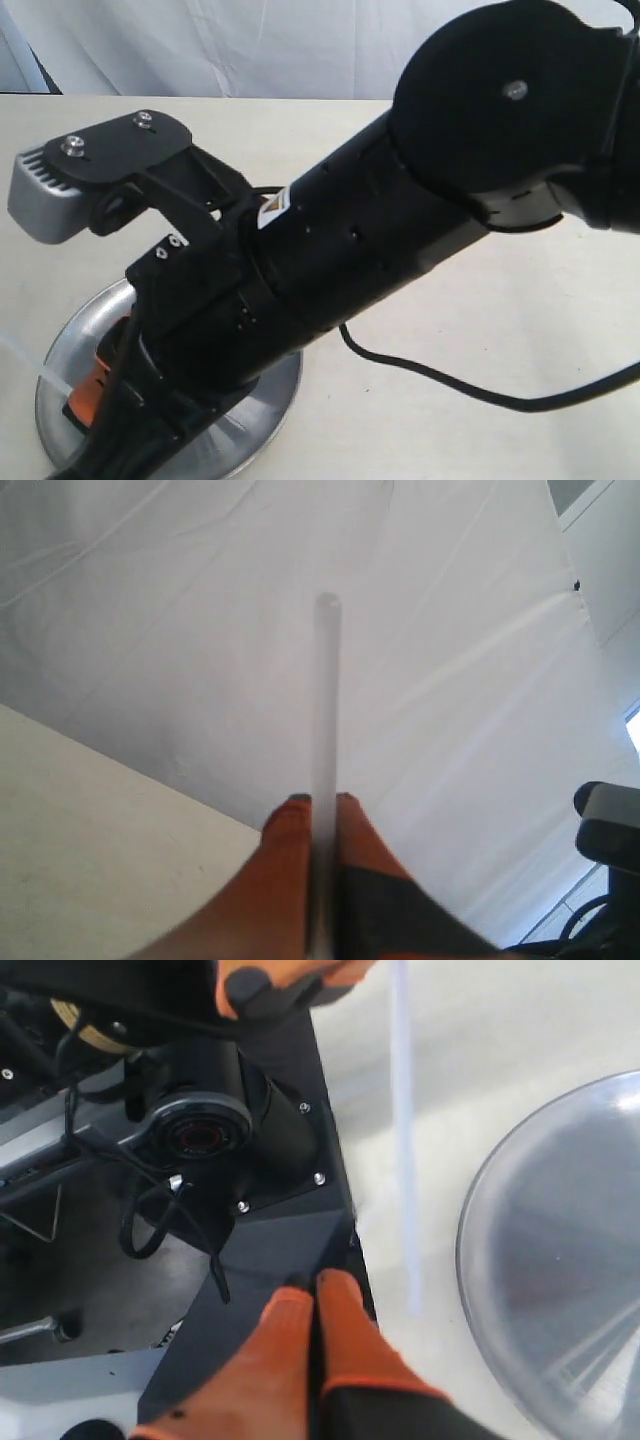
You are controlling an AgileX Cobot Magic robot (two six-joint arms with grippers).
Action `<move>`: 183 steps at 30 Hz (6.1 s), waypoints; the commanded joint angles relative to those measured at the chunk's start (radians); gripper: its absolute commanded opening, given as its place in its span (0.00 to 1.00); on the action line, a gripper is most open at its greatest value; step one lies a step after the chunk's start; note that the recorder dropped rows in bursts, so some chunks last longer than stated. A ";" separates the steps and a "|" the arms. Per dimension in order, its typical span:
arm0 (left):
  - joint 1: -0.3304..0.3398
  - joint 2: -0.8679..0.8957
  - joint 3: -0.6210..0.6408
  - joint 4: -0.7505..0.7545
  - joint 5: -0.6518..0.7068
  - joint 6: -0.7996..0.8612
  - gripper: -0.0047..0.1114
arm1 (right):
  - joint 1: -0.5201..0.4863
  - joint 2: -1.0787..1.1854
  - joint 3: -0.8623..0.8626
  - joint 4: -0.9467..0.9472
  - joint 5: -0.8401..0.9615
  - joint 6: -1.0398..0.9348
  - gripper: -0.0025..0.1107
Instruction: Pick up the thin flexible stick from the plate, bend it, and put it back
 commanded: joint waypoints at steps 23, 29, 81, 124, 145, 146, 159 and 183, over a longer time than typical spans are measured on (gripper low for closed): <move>-0.004 -0.004 0.002 -0.040 -0.123 0.028 0.04 | 0.084 0.149 0.005 0.039 -0.268 -0.019 0.36; -0.004 -0.004 0.002 -0.040 -0.167 0.008 0.04 | 0.086 0.160 0.005 0.013 -0.442 -0.031 0.02; -0.265 0.880 -0.493 0.054 -0.518 0.152 0.04 | 0.086 -0.106 0.146 -1.139 -0.233 0.980 0.01; -0.274 0.885 -0.493 0.027 -0.301 0.545 0.10 | 0.088 -0.231 0.146 -0.793 -0.188 0.691 0.01; -0.274 0.885 -0.493 -0.085 -0.394 0.638 0.04 | 0.088 -0.253 0.146 -0.973 -0.139 0.796 0.01; -0.274 0.885 -0.493 -0.075 -0.400 0.638 0.04 | 0.088 -0.241 0.146 -1.003 -0.139 0.821 0.01; -0.274 0.885 -0.493 0.223 -0.013 0.613 0.04 | 0.088 -0.340 0.146 -0.978 -0.076 0.888 0.01; -0.274 0.885 -0.493 -0.029 -0.284 0.648 0.10 | 0.088 -0.324 0.146 -1.074 -0.019 0.892 0.01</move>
